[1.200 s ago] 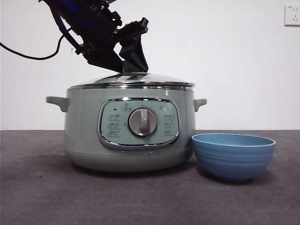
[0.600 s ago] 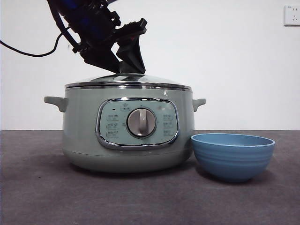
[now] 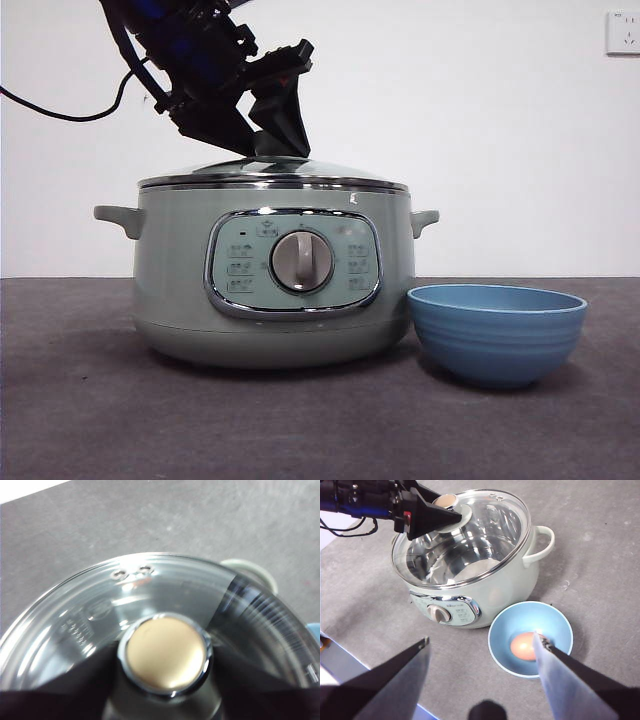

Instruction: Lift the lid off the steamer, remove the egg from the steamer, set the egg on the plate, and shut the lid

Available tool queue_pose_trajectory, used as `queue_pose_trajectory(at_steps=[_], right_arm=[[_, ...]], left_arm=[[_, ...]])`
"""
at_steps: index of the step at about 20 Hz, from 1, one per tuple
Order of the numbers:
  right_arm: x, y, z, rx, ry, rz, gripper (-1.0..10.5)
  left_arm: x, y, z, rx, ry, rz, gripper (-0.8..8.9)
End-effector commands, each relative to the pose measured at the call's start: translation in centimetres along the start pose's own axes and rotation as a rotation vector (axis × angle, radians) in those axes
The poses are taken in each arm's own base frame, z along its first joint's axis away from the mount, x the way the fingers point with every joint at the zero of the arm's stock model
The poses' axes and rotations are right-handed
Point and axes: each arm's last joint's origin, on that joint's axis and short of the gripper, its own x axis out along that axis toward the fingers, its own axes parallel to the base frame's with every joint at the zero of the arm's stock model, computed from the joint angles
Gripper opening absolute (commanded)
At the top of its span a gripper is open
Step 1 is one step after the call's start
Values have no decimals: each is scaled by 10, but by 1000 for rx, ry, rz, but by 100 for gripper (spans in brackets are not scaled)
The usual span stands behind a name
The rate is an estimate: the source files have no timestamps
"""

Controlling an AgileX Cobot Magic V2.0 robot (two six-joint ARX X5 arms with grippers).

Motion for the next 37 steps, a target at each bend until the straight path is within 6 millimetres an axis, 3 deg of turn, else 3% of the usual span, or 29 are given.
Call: queue_pose_trajectory(at_steps=[1,8,13,16,18,20,23,26,27,29,37], right_arm=[[2,0,-2,6,3,-1,348],[2,0,-2,6,3,-1,348],[2,0,-3,-3,13,4,348],[1,-1,-7,-7,51,3,348],[1,0,-11,-21,93,28,347],[1,1,-14,-14,132,77,347],[0,3,-19,4,178,143,345],[-1,4,-21,18,204,194,318],[-1,4,-22,21,212,201,205],[-1,4,-23,25,224,199,-19],[-1,4,-23,26,227,192,1]], left_arm=[[2,0,-10,3,58,3,570],[-39,-1,24,4,32,4,570],[-102,-3,50,-1,106,-23,562],[-147,-7,51,-13,211,-89,556],[-177,-10,47,-23,237,-148,435],[-202,-12,39,-33,251,-214,371],[-229,-15,27,-44,292,-253,364],[-245,-16,19,-48,317,-253,99],[-248,-16,17,-49,324,-253,-18],[-250,-16,16,-50,331,-253,-8],[-250,-16,16,-49,325,-252,-4]])
